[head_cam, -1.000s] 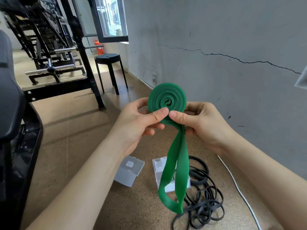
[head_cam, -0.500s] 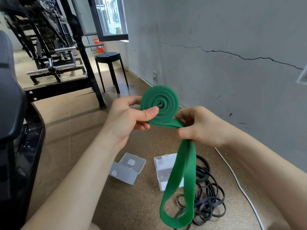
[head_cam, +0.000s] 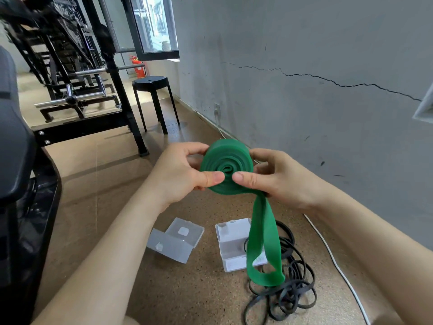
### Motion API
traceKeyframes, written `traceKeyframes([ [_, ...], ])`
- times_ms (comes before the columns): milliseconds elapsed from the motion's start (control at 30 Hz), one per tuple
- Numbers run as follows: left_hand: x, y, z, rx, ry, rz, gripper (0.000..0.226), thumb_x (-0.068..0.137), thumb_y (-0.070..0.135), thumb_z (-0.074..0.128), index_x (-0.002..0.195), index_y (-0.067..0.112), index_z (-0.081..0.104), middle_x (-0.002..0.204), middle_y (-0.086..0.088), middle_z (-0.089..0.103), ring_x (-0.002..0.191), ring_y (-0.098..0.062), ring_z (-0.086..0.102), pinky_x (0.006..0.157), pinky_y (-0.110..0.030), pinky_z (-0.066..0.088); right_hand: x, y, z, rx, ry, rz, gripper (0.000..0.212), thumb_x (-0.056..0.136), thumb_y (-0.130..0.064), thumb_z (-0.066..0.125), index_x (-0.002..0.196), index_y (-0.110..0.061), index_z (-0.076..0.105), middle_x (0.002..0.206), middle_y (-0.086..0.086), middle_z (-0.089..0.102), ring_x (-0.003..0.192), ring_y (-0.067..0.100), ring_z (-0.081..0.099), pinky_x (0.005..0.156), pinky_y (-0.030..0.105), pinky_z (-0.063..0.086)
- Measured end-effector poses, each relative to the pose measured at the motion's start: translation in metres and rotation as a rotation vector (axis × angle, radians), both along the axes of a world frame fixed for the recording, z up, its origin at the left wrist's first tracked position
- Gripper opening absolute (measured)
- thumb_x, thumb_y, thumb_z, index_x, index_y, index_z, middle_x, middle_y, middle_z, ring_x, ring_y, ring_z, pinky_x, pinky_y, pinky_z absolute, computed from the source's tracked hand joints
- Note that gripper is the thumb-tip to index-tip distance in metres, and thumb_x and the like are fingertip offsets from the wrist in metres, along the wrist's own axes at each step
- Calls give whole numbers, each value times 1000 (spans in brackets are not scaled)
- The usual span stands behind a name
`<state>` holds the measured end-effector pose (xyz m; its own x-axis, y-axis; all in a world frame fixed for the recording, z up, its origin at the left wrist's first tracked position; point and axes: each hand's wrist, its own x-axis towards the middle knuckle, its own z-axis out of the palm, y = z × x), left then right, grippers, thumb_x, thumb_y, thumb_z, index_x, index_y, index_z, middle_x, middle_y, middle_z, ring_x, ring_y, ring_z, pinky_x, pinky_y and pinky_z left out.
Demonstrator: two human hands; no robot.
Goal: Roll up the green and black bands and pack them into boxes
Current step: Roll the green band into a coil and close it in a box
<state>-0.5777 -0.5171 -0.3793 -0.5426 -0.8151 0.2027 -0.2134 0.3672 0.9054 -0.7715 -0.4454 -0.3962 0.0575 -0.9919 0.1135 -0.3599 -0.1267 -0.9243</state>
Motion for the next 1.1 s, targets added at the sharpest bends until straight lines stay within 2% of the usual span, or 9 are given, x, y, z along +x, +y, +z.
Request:
traceKeyframes([
  [133,-10,3,-9,293,347,-35,51,65,11,79,113,14,61,85,1,72,64,-13,59,46,-19,39,4,-2,3,-86,-190,-78,34,79,-35,71,110,-20,67,99,18,73,79,19,71,59,22,48],
  [233,-22,11,-14,323,416,-3,48,65,18,74,109,8,61,82,0,67,60,-12,53,44,-18,37,8,-2,3,-51,-312,-87,31,87,-25,66,116,-15,65,92,11,73,63,3,63,50,11,40],
  [400,-20,7,-8,243,418,114,40,60,25,76,95,8,67,80,-4,73,63,-17,63,49,-21,47,9,-4,-3,13,-108,-13,64,68,-39,83,125,-29,56,100,8,72,88,21,70,70,30,57],
  [467,-15,4,-6,231,410,130,38,59,26,76,92,8,67,79,-6,72,60,-18,62,46,-20,47,9,-5,-5,4,22,-15,71,67,-26,88,129,-27,52,83,0,70,74,15,66,70,31,55],
  [567,-10,3,-4,223,398,140,38,59,25,76,92,10,68,78,-8,73,55,-19,62,44,-19,47,12,-5,-3,1,43,-26,49,77,-9,80,121,-17,60,63,-13,63,55,4,55,52,17,43],
  [667,-5,2,-1,214,346,135,42,57,24,76,95,9,67,77,-8,73,52,-18,62,43,-18,48,12,-2,-1,10,50,-10,34,81,-4,73,112,-14,66,73,-10,67,60,9,56,53,21,45],
  [800,2,-2,1,213,286,105,50,54,23,76,100,6,66,72,-7,72,48,-16,58,43,-18,48,6,1,7,-12,25,-17,39,79,6,69,112,-13,66,88,-6,75,73,5,67,69,16,48],
  [967,4,2,5,83,102,41,32,59,18,80,90,16,70,78,-12,73,53,-20,60,45,-22,48,-1,1,9,-35,56,-44,62,70,4,80,122,-22,57,106,16,67,75,21,68,80,41,56],
  [1100,1,2,6,-41,-44,41,31,68,7,82,91,24,71,83,2,76,73,-15,72,56,-26,53,-1,4,10,-81,52,8,64,65,-19,86,124,-23,60,109,3,69,92,13,67,90,37,55],
])
